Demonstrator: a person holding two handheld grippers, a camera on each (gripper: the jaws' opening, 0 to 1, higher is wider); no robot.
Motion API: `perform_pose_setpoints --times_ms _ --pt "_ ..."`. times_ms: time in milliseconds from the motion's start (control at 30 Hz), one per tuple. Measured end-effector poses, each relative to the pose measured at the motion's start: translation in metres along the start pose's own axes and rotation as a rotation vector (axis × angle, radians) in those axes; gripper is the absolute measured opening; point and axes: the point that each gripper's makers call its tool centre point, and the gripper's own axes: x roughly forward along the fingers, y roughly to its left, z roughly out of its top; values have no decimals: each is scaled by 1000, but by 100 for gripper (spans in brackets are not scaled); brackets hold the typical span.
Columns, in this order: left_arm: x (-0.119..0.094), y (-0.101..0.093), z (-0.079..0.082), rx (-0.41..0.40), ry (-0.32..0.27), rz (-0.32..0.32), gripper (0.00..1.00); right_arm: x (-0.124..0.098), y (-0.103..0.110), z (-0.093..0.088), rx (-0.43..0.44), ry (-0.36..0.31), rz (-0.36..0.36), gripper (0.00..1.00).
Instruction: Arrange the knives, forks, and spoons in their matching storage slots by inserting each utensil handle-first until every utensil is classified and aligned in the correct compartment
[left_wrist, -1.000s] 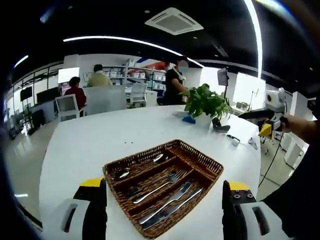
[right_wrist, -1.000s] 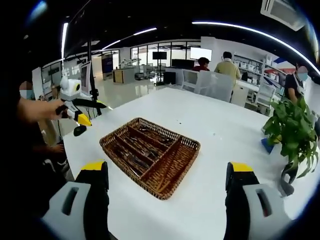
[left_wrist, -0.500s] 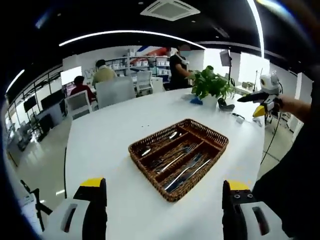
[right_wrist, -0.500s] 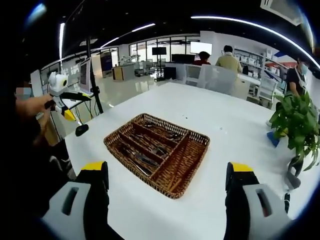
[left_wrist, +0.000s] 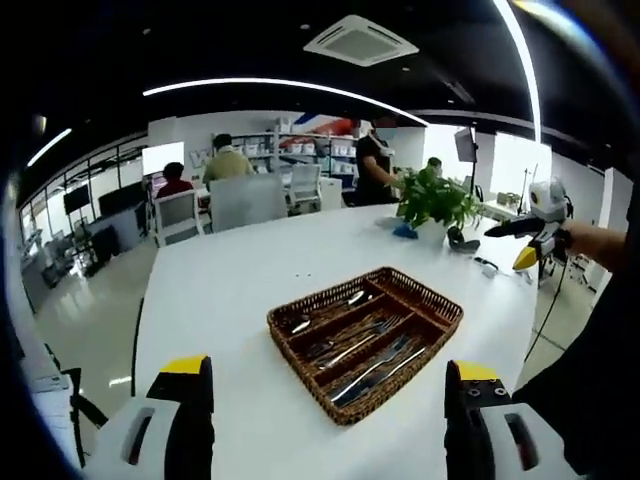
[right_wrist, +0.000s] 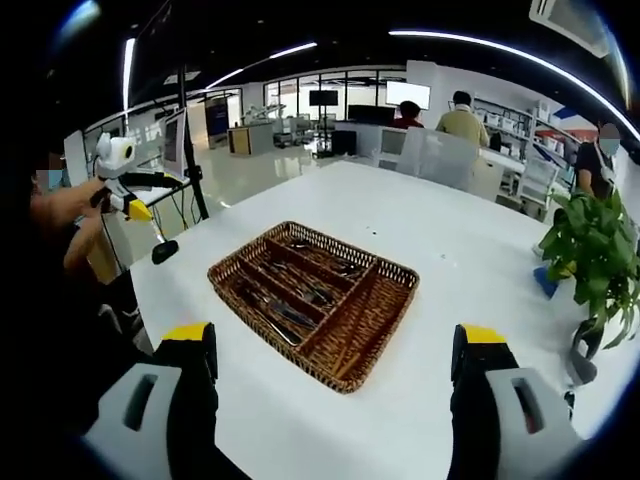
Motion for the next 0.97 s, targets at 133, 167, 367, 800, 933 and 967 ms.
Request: perform_pose_setpoints --times_ms 133,167,367,800,933,967 --pt "-1 -6 3 11 -14 -10 100 -2 1 -2 -11 -5 5 99" --pt "-1 -7 3 13 -15 -14 100 -2 -2 -4 -1 -10 5 99" --pt "-1 -13 8 39 1 -29 100 -4 -2 -4 6 -14 1 99" --pt "-2 -7 10 17 40 -41 100 -18 -5 -7 25 -13 -16 99" --pt "-5 -7 12 2 24 -53 100 -20 -4 -7 22 -17 -19 99" --pt "-6 -6 12 6 23 -48 100 -19 -5 -9 33 -17 -12 99"
